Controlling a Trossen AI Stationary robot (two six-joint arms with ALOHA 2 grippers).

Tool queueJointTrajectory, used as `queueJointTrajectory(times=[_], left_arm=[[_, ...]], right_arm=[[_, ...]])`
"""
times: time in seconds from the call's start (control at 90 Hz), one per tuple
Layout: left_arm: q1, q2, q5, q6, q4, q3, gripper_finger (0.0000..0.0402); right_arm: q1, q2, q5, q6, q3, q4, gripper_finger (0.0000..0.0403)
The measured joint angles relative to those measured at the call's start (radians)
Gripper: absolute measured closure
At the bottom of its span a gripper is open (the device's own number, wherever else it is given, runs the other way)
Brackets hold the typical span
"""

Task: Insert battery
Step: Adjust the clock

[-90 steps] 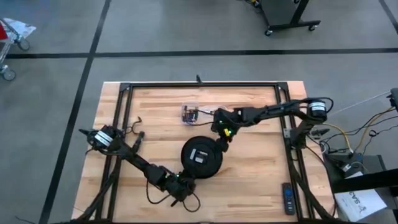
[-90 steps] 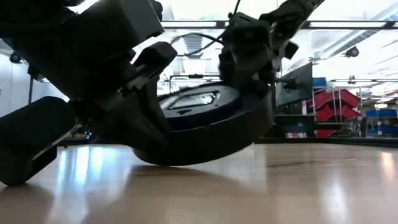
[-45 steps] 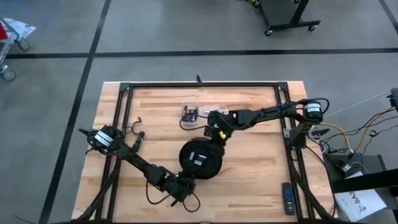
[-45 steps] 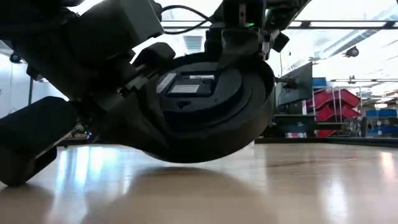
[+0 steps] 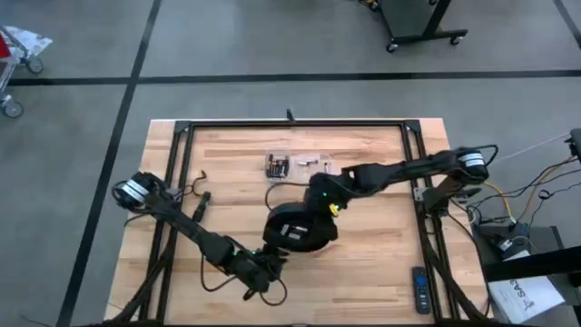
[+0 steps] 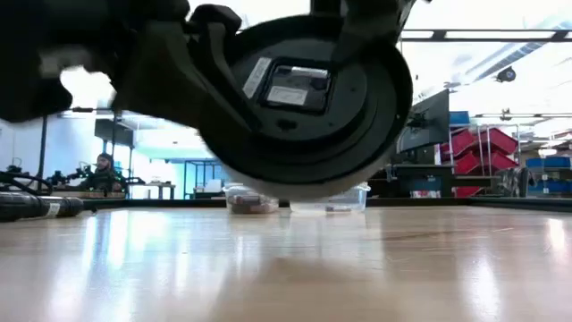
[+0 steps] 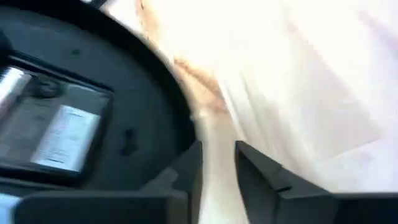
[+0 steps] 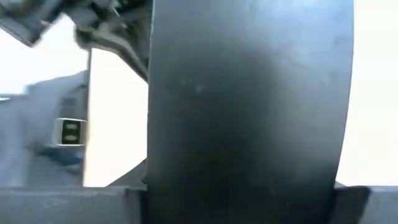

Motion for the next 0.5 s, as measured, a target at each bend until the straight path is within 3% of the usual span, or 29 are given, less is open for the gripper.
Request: queueJointTrajectory(times=[0.244,0.356,0.5], left_arm=[[-0.013,-0.174,0.016,-0.118,-0.101,0.001,0.0224],[-0.024,-0.250,0.045,-0.160,-0.111,0.002,0.0207],[-0.026,-0.283,0.091,-0.235,-0.123,0.002,0.0203]], right_arm=[[0.191,-0.069,0.477,-0.061,0.052,-0.198,0.0269],[0.294,-0.076,0.710,-0.035,0.055,-0.317,0.0269],[0.428,-0.048,0.884,0.067,0.040,-0.424,0.0269]])
